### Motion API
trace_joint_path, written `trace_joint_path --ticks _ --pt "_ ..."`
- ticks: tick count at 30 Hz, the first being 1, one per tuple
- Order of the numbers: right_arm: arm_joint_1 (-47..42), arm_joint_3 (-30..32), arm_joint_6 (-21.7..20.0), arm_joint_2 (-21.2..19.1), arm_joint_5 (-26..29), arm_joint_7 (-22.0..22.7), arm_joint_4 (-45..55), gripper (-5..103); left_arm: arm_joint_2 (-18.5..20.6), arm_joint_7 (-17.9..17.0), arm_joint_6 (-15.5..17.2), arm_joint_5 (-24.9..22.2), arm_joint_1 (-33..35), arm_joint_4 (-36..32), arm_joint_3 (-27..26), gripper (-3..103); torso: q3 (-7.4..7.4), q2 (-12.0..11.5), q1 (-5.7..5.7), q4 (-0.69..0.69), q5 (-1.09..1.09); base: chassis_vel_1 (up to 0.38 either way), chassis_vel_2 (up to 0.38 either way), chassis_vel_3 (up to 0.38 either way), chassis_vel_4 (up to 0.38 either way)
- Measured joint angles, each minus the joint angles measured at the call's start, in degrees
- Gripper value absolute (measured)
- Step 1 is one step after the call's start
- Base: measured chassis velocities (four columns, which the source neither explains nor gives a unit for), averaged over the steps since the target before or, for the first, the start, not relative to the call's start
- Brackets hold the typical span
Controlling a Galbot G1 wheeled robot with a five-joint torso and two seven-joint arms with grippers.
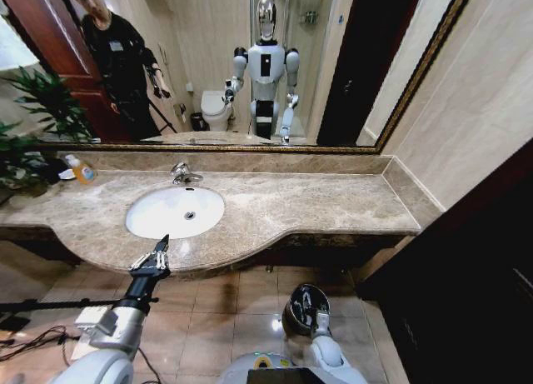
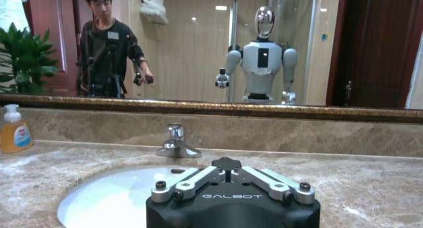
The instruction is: Pick up the trash from the sink and place it in the trash bin.
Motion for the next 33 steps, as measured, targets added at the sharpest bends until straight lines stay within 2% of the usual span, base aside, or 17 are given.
trace_joint_path --ticks 1,2,4,5,7,28,33 --pt "-0.04 0.00 0.01 0.07 0.00 0.17 0.12 79 0.00 0.00 0.00 0.00 0.00 0.00 0.00 0 0.00 0.00 0.00 0.00 0.00 0.000 0.000 0.000 0.000" --pt "-0.07 -0.01 0.01 0.12 0.00 0.35 0.28 79 0.00 0.00 0.00 0.00 0.00 0.00 0.00 0 0.00 0.00 0.00 0.00 0.00 0.000 0.000 0.000 0.000" --pt "-0.20 -0.04 -0.01 0.20 0.05 0.77 1.17 90 0.00 0.00 0.00 0.00 0.00 0.00 0.00 0 0.00 0.00 0.00 0.00 0.00 0.000 0.000 0.000 0.000" --pt "-0.20 -0.04 -0.01 0.20 0.05 0.77 1.17 90 0.00 0.00 0.00 0.00 0.00 0.00 0.00 0 0.00 0.00 0.00 0.00 0.00 0.000 0.000 0.000 0.000" --pt "-0.41 -0.10 -0.26 0.21 0.25 1.05 2.11 100 0.00 0.00 0.00 0.00 0.00 0.00 0.00 0 0.00 0.00 0.00 0.00 0.00 0.000 0.000 0.000 0.000" --pt "-1.75 0.17 -0.86 -1.38 1.39 1.59 4.77 100 0.00 0.00 0.00 0.00 0.00 0.00 0.00 0 0.00 0.00 0.00 0.00 0.01 0.000 0.000 0.000 0.000" --pt "-3.93 0.63 -0.86 -2.17 2.10 1.65 8.37 100 0.00 0.00 0.00 0.00 0.00 0.00 0.00 0 0.00 0.00 0.00 0.00 0.01 0.000 0.000 0.000 0.000"
